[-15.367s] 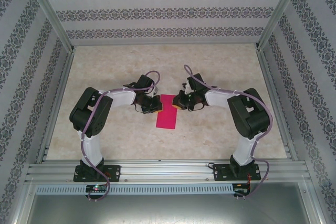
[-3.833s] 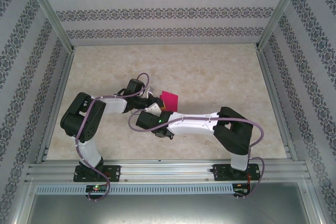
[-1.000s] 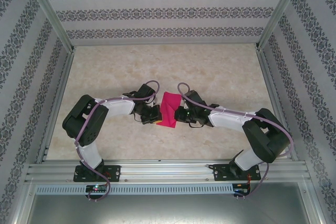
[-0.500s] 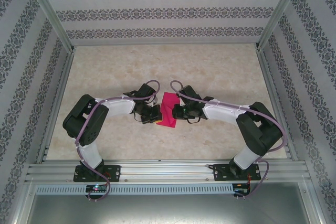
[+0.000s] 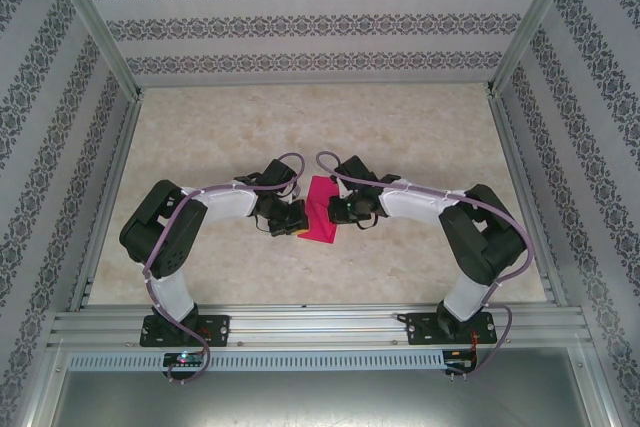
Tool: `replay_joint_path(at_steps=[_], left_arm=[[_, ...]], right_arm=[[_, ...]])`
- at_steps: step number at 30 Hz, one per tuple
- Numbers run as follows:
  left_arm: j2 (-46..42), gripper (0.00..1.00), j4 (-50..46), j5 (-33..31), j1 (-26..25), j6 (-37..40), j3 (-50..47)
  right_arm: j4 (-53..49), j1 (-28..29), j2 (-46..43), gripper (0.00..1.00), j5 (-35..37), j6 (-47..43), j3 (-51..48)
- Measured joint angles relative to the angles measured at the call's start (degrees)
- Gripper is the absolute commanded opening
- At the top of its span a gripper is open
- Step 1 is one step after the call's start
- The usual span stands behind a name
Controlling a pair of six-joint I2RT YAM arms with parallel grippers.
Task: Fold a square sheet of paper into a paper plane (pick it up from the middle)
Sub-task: Fold the triangle a second time at the center of the table.
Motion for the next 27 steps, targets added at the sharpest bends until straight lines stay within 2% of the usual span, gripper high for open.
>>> replay_joint_path(at_steps=[27], left_arm=[[0.39, 0.05, -0.83, 0.02, 0.0, 0.39, 0.7]], right_arm=[[-2.73, -0.42, 3.04, 0.13, 1.7, -3.3, 3.06]])
